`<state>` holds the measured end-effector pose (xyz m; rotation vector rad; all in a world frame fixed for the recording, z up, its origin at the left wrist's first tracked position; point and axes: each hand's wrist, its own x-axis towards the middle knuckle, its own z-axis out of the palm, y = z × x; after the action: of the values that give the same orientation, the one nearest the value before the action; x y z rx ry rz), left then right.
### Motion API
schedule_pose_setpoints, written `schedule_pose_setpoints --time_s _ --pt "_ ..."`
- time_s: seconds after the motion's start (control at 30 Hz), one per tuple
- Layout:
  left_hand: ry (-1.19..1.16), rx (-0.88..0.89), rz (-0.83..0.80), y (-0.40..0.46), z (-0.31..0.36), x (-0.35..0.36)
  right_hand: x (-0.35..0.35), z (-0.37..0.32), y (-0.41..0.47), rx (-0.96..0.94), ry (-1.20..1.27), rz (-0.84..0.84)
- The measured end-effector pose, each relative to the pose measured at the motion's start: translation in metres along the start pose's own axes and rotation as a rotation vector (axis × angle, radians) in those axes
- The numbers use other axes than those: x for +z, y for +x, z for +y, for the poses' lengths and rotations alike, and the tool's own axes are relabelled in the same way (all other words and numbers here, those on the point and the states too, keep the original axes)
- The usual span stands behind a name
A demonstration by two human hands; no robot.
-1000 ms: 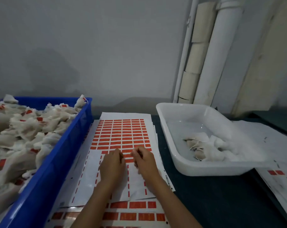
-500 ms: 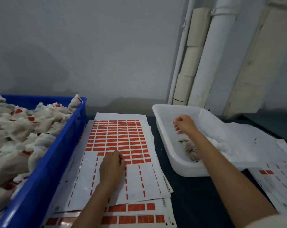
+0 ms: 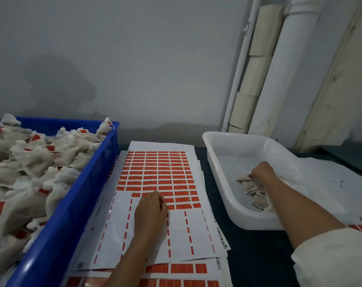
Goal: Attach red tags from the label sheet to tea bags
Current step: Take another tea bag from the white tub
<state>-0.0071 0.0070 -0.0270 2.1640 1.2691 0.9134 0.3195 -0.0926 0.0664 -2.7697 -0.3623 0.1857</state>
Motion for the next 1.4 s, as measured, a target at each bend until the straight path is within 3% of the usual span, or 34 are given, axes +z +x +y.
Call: schedule_pose_setpoints --time_s 0.27,0.57,0.7,0.8,0.87,1.03,1.27,1.4 --pt "0.002 -0.005 0.014 0.000 0.000 0.001 0.003 0.006 -0.003 -0.157 0.335 0.101" --pt "-0.009 0.014 0.032 0.001 -0.001 0.000 0.003 -0.002 -0.009 -0.144 0.320 0.155" --pt "-0.016 0.012 0.027 0.002 -0.001 -0.001 -0.005 -0.010 -0.017 -0.244 0.281 0.381" --pt "-0.025 -0.009 0.000 0.001 0.003 -0.004 -0.025 -0.027 -0.036 -0.418 0.372 0.568" --pt "-0.070 -0.043 -0.052 0.002 0.005 -0.009 -0.037 -0.043 -0.056 -0.505 0.479 0.593" --pt "-0.507 -0.189 -0.389 0.013 0.008 -0.042 -0.045 -0.079 -0.127 -0.571 0.854 0.382" --pt "-0.809 -0.062 -0.334 0.014 0.020 -0.082 0.039 -0.107 -0.220 -0.556 0.955 -0.123" --pt "-0.803 -0.135 -0.261 0.010 0.017 -0.075 0.081 -0.105 -0.245 -0.512 0.989 -0.193"
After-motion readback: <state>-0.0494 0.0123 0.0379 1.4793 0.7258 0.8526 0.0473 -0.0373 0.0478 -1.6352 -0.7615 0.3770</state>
